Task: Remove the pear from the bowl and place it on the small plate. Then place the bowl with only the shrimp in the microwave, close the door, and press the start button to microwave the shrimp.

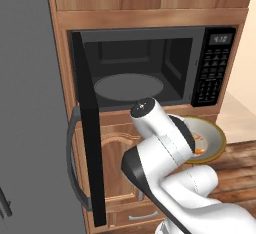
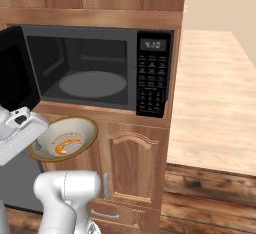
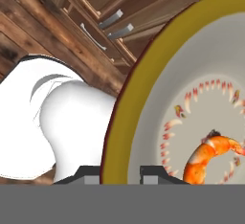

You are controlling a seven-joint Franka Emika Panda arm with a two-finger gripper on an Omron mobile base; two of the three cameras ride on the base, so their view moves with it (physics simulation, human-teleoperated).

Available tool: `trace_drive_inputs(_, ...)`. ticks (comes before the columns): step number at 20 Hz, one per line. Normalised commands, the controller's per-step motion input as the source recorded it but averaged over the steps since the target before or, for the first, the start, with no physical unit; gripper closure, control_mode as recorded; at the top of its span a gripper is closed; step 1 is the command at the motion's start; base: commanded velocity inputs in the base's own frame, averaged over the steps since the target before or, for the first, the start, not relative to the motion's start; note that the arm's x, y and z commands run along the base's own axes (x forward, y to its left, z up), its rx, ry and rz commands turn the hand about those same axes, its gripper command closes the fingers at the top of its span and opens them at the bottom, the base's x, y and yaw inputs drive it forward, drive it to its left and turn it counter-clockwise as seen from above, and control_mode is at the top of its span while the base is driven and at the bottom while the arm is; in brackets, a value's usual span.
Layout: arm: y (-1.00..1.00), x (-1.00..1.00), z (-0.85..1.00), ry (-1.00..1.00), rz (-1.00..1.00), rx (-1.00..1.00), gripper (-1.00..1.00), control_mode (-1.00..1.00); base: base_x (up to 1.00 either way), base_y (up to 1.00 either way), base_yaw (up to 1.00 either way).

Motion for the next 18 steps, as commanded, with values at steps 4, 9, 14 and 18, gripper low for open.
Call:
trace_drive_inputs(4,-0.04,0.66,0.18,0.00,0.20,0.00,1.00,-1.00,0.00,0.00,0.00)
trace_drive_inputs(9,0.00,0.75,0.07,0.00,0.27,0.00,1.00,-1.00,0.00,0.00,0.00)
trace_drive_inputs(14,0.00,0.69,0.03,0.00,0.25,0.00,1.00,-1.00,0.00,0.00,0.00)
trace_drive_inputs(18,0.00,0.81,0.00,0.00,0.24,0.00,1.00,-1.00,0.00,0.00,0.00)
